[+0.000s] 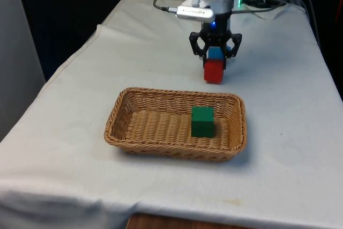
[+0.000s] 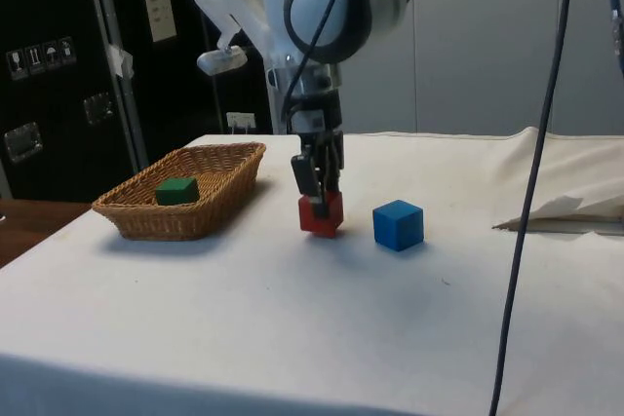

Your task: Pick up exactly two blocks and place them into the basket.

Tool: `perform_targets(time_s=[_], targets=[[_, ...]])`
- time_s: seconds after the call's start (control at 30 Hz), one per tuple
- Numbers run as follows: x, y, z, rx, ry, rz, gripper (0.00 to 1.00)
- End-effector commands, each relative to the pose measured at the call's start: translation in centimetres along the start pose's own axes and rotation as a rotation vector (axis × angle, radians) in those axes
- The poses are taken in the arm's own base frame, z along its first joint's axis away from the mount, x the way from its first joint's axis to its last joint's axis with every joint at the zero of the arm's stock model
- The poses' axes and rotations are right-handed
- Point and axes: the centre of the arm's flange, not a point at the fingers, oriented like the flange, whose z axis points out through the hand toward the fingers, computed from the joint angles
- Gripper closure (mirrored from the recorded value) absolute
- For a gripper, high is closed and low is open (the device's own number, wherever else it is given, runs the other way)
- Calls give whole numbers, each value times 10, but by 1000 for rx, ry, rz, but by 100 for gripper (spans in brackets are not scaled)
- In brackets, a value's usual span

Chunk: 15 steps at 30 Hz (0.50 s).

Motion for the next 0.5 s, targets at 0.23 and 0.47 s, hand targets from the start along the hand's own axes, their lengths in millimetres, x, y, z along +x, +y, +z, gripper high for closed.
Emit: perform_targets(time_s=[0.23,0.47], targets=[[0,0,-30,19,8,-5,98],[0,-1,-57,13,12,-6,98]])
